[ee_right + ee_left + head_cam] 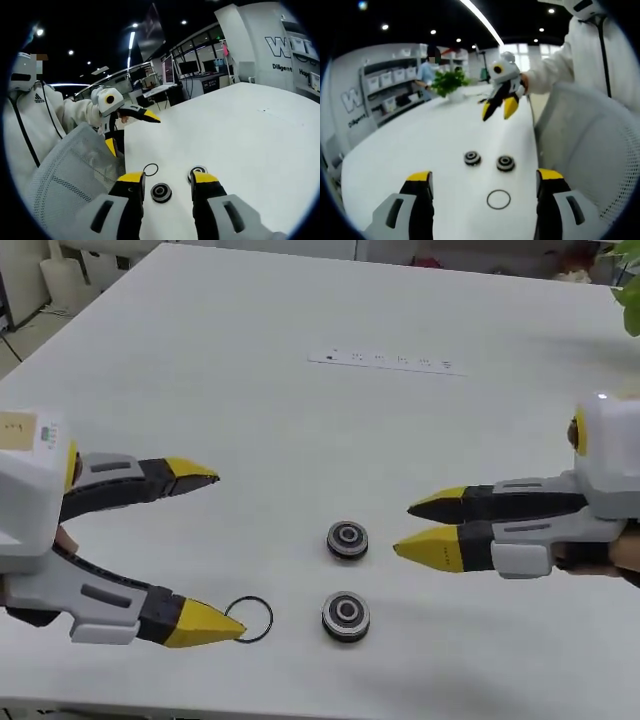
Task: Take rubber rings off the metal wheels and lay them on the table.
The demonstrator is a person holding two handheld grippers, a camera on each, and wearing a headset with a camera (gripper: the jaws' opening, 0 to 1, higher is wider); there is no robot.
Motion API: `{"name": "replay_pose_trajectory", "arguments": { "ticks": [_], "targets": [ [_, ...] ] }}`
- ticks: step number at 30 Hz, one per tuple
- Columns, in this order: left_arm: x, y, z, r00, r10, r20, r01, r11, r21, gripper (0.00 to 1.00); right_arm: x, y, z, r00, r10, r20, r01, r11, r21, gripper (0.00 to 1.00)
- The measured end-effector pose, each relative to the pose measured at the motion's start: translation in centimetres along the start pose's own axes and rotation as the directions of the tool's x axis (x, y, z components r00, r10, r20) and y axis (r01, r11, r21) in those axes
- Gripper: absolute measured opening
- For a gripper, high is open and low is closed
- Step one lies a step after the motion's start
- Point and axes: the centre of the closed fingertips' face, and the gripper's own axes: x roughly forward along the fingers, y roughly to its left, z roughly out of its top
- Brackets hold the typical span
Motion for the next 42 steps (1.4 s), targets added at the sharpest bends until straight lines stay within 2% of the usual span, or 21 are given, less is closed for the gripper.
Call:
{"name": "replay_pose_trajectory", "arguments": {
  "ticks": [11, 19, 22, 28, 37, 42],
  "targets": [
    [1.4, -0.5, 3.5, 0.9987, -0.024, 0.046, 0.022, 0.999, 0.040, 0.83, 0.9, 0.0, -2.6, 0.9992, 0.004, -0.040, -0.003, 1.000, 0.019, 0.33],
    [3.2, -1.3, 4.5, 0.9957, -0.081, 0.045, 0.077, 0.993, 0.092, 0.81, 2.1, 0.7, -4.2, 0.9966, 0.032, -0.077, -0.031, 0.999, 0.017, 0.32],
    [4.0, -1.6, 4.6, 0.9942, -0.101, 0.038, 0.096, 0.989, 0.113, 0.79, 2.5, 0.9, -4.7, 0.9948, 0.041, -0.094, -0.040, 0.999, 0.007, 0.31],
    [5.5, -1.7, 4.4, 0.9932, -0.111, 0.035, 0.105, 0.984, 0.142, 0.72, 3.1, 1.0, -5.9, 0.9913, 0.050, -0.121, -0.052, 0.999, -0.012, 0.30],
    [7.4, -2.4, 2.6, 0.9901, -0.141, 0.004, 0.138, 0.977, 0.163, 0.62, 3.7, 0.9, -7.5, 0.9854, 0.051, -0.162, -0.058, 0.998, -0.038, 0.27],
    [8.1, -2.9, 1.9, 0.9881, -0.154, 0.003, 0.152, 0.979, 0.137, 0.57, 3.9, 0.9, -7.9, 0.9835, 0.050, -0.174, -0.059, 0.997, -0.051, 0.25]
  ]
}}
